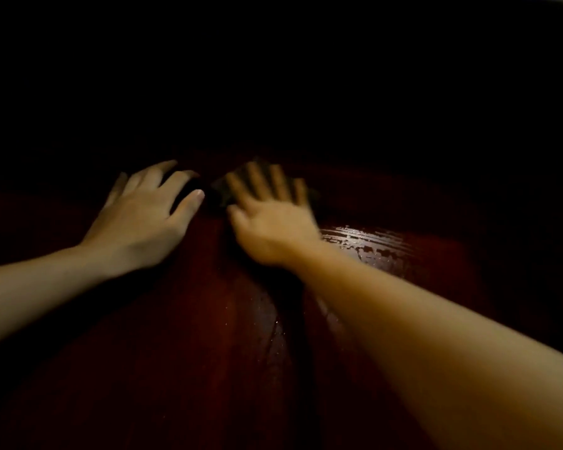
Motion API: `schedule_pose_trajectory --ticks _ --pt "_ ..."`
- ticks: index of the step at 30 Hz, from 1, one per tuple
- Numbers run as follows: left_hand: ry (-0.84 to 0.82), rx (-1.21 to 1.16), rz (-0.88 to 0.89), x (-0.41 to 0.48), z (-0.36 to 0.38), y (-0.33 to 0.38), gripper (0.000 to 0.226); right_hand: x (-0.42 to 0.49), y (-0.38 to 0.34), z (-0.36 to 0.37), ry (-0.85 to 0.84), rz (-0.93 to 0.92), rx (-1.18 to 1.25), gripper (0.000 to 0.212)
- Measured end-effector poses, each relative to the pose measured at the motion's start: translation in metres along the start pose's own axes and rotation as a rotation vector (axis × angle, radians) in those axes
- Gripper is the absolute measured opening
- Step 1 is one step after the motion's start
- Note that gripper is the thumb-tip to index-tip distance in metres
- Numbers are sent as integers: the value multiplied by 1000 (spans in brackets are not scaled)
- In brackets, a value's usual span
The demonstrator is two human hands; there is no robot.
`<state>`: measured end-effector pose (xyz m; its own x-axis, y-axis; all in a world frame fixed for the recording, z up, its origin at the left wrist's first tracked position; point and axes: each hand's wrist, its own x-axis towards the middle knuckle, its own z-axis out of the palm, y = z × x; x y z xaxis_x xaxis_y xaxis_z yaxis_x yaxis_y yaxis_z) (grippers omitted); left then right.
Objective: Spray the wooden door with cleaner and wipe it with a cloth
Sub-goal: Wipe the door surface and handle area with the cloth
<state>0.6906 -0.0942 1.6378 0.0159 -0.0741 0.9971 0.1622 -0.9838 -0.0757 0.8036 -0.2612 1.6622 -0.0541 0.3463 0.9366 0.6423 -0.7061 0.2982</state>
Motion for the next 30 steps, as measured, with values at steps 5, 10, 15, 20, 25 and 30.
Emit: schedule_pose_trajectory --ticks 5,10,15,20,25,30 --pt "-13 30 34 -5 3 -13 77 -1 -8 -2 -35 -171 -9 58" --pt "-8 -61 48 -12 0 -13 74 -27 92 -12 -66 305 -16 58" --pt "-62 -176 92 -25 -3 -11 70 -99 85 -3 -30 606 45 59" --pt "-101 -235 137 -43 -5 -7 64 -165 -28 15 -52 170 -34 67" --pt "-160 -202 183 -78 -15 -9 72 -192 -59 18 -148 -369 -99 61" --pt "-216 -71 211 -112 -25 -27 66 -128 46 2 -6 276 18 61"
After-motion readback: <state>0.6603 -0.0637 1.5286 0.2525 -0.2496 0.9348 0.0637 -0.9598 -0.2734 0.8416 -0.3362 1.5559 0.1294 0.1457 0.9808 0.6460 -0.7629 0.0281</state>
